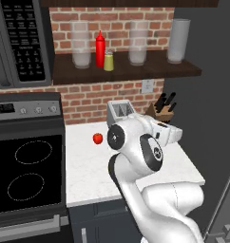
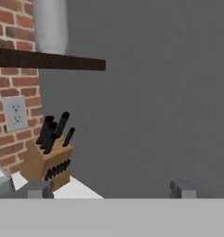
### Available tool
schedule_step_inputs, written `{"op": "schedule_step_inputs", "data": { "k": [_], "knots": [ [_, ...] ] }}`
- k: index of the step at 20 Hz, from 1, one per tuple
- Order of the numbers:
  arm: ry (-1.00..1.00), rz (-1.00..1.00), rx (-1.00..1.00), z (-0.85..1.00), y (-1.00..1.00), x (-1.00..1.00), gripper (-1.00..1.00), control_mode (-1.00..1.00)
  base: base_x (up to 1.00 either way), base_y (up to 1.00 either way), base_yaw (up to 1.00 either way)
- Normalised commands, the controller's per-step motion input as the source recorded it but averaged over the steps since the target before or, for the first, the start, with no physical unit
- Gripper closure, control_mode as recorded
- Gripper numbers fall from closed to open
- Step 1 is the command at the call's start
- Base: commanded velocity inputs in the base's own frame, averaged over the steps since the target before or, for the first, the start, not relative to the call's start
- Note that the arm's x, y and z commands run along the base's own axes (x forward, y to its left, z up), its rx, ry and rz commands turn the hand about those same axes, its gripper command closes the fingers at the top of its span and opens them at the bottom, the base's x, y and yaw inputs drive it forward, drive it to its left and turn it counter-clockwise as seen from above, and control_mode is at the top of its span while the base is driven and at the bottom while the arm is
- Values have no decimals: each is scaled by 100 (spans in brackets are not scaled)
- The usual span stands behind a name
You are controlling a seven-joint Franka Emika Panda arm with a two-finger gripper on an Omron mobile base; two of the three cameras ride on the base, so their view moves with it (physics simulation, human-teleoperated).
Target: Put the shaker and condiment bottle from the counter next to their counterparts in the cabinet.
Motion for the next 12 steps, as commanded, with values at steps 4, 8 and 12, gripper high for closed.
{"op": "schedule_step_inputs", "data": {
  "k": [4,8,12],
  "knots": [
    [-5,-35,0,-55,15,-6,-100,-100,0,0,0],
    [-14,-29,0,-44,28,0,-100,-100,0,0,0],
    [-20,-22,0,-30,33,0,-100,-100,0,0,0]
  ]
}}
